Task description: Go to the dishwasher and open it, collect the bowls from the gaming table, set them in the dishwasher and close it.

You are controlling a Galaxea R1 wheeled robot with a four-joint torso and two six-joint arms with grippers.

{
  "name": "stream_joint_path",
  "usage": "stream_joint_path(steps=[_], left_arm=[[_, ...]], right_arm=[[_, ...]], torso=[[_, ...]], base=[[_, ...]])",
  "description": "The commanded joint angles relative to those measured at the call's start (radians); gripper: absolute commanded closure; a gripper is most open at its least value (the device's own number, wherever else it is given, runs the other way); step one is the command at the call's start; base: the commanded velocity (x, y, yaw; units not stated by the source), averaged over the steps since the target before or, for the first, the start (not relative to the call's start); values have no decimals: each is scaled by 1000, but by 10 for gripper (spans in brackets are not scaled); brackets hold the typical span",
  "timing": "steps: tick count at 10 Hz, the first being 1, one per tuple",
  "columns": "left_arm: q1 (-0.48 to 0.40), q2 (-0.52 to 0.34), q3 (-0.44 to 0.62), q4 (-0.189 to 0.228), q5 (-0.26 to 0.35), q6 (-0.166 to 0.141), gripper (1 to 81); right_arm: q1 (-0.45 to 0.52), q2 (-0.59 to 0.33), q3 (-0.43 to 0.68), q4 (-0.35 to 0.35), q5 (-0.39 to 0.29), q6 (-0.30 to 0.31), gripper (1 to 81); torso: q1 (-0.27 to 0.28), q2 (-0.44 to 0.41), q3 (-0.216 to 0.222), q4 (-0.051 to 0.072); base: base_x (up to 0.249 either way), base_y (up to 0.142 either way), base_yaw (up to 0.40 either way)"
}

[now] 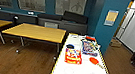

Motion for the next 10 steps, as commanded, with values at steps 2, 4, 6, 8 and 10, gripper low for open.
stream_joint_path(steps=[2, 4, 6, 8, 10], left_arm=[[-32, -4, -41, -5, 62, 4, 811], [-21, 18, -81, 6, 62, 10, 811], [-16, 29, -104, 6, 57, 10, 811], [-16, 23, -104, 6, 60, 12, 811], [-10, 15, -104, 8, 60, 12, 811]], right_arm=[[29, -46, 12, -18, -62, -3, 811], [29, -40, 9, -18, -62, -3, 811], [27, -38, 4, -18, -62, -3, 811], [26, -37, -16, -20, -68, -3, 811], [23, -45, -28, -21, -79, -3, 811]], torso=[[0, 0, 0, 0], [0, 0, 0, 0], [0, 0, 0, 0], [0, 0, 0, 0], [1, 0, 0, 0]], base=[[0, 0, 0], [0, 0, 0], [0, 0, 0], [-67, 0, 0], [-76, 0, 0]])
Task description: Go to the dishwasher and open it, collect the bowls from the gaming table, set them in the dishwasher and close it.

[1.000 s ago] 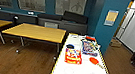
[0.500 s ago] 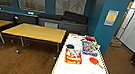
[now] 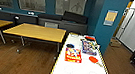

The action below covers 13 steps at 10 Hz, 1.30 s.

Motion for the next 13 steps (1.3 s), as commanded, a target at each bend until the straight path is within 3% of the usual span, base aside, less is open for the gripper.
stream_joint_path(steps=[1, 13], left_arm=[[-41, -56, 8, 7, 61, 9, 811], [-1, 20, -76, 56, 53, 9, 811]], right_arm=[[26, -55, -2, -29, -77, -4, 811], [18, -24, -22, -48, -88, -4, 811]], torso=[[0, 0, 0, 0], [0, -1, 1, 0]], base=[[-81, 0, 0], [-92, 0, 0]])
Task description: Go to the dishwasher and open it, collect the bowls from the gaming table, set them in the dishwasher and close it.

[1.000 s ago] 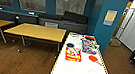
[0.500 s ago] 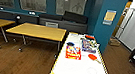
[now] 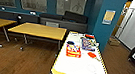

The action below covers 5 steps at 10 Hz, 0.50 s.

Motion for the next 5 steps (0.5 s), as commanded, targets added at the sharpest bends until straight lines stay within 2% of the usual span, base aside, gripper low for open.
stream_joint_path(steps=[1, 5], left_arm=[[-30, -30, -7, 19, 61, 8, 811], [-22, -28, -22, 22, 58, 8, 811]], right_arm=[[21, -37, 6, -20, -66, -5, 811], [22, -32, -28, -26, -79, -3, 811]], torso=[[1, 0, 0, 0], [1, 0, 0, 0]], base=[[-118, 0, 0], [-118, 0, 0]])
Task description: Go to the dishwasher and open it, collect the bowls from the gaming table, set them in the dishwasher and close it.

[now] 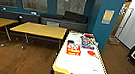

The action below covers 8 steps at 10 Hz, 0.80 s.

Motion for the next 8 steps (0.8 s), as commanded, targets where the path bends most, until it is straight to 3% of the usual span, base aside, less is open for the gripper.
stream_joint_path(steps=[1, 4, 8], left_arm=[[-31, -37, -10, 11, 57, 8, 811], [-27, -31, -17, 24, 57, 8, 811], [-26, -30, -17, 31, 57, 8, 811]], right_arm=[[28, -39, -5, -22, -78, -5, 811], [28, 45, -141, -33, -90, -3, 811], [25, 4, -145, -34, -90, -3, 811]], torso=[[1, 0, 0, 0], [1, 0, 0, 0], [1, 0, 0, 0]], base=[[-119, 0, 0], [-119, 0, 0], [-118, 0, 0]])
